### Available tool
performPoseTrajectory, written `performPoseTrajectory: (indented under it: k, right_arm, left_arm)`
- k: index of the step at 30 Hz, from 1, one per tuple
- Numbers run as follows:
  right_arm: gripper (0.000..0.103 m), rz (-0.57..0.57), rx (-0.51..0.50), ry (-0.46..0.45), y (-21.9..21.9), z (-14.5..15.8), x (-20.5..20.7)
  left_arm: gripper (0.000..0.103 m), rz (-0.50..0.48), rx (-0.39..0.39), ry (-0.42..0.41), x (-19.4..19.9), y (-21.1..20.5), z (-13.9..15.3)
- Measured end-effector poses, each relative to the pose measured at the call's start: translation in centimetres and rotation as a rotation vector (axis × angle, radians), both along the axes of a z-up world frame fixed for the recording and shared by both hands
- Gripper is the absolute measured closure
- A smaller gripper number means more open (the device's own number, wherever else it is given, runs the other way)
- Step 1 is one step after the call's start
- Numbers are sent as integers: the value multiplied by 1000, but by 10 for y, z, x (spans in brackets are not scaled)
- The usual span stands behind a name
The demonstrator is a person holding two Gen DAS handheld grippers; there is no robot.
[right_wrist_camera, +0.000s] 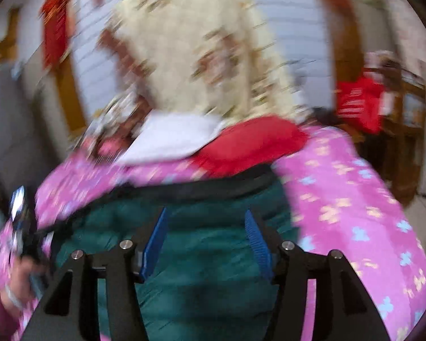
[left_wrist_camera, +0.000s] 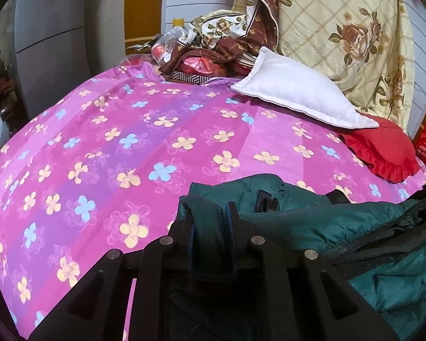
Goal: Fold large clothes
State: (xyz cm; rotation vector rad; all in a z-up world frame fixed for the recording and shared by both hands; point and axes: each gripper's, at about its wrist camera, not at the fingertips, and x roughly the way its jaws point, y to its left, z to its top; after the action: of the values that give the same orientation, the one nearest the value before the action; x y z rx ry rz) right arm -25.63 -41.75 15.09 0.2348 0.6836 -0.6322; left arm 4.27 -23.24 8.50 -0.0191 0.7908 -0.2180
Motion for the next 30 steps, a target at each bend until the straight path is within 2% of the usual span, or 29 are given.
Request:
performPoseTrajectory:
  k: [3,5,8,12,18,23,27,30]
  right_arm:
    - [44,62,20,112,5,-33,37]
    - [44,73,32,160,4,-50,57]
    - [44,65,20,229,-5,-72,88]
    - [44,26,26,280,-26,-93,112]
    - [44,16,47,343,-39,-121,127]
    - [44,17,67,330,-42,-124,124]
    - [44,19,106,262,-39,-101,109]
    - [43,11,80,227,-39,-80,88]
  left_arm:
    - [96,-9,-80,23,-5,14,12]
    - [81,-18,-134,23,-9,24,23]
    - [71,-38,-181,-24,-18,37,40]
    - [69,-84,-165,-42,-23,34,47]
    - [69,-132,-91,-3,-27,13,29]
    - [69,-141,-31,20,-30,-2,16]
    - [69,-137,2,10,-28,-8,13]
    - [69,-122,11,12,-22,-10,12]
